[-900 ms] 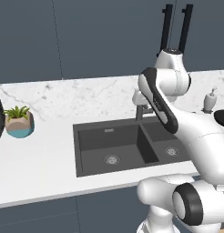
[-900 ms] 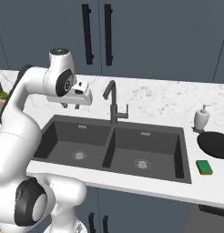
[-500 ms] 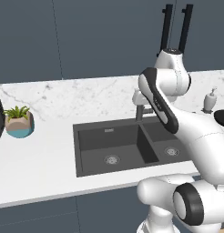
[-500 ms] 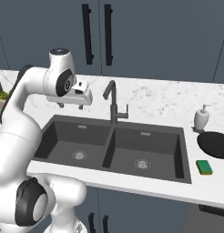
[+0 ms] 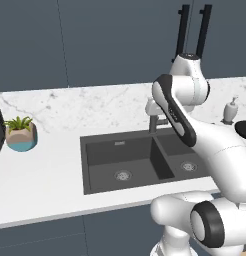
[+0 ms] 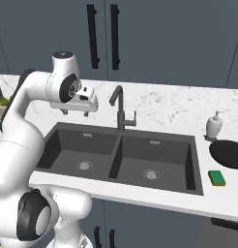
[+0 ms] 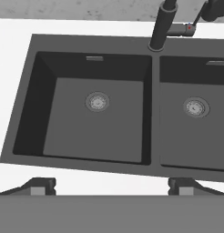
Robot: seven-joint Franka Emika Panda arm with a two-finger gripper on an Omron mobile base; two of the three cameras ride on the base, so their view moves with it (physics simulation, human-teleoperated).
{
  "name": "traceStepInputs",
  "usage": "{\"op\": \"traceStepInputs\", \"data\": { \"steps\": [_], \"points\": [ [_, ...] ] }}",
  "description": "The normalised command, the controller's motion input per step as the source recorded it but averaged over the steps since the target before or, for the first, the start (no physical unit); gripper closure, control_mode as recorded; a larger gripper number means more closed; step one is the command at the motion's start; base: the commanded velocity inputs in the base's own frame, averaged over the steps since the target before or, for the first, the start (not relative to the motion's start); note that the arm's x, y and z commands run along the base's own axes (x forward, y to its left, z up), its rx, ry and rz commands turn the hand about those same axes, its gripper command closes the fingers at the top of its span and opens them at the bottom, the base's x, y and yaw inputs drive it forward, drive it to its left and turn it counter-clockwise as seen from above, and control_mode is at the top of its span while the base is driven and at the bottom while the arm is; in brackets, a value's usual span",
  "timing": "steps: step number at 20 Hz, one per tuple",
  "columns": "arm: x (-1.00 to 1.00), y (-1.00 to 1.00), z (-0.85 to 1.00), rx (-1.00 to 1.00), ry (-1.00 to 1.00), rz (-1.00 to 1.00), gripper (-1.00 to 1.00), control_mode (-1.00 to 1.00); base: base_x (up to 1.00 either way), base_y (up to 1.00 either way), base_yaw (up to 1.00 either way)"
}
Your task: Pick the pan and sponge and place them into the sink. Then turn on the water.
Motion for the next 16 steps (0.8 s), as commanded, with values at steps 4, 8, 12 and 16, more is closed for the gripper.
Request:
{"op": "traceStepInputs", "data": {
  "steps": [4,8,12,16],
  "points": [
    [0.00,0.00,0.00,0.00,0.00,0.00,-1.00,1.00,0.00,-0.37,0.00],
    [0.00,0.00,0.00,0.00,0.00,0.00,-1.00,1.00,0.00,-0.60,0.00],
    [0.00,0.00,0.00,0.00,0.00,0.00,-1.00,1.00,0.00,-0.64,0.00],
    [0.00,0.00,0.00,0.00,0.00,0.00,-1.00,1.00,0.00,-0.39,0.00]
  ]
}}
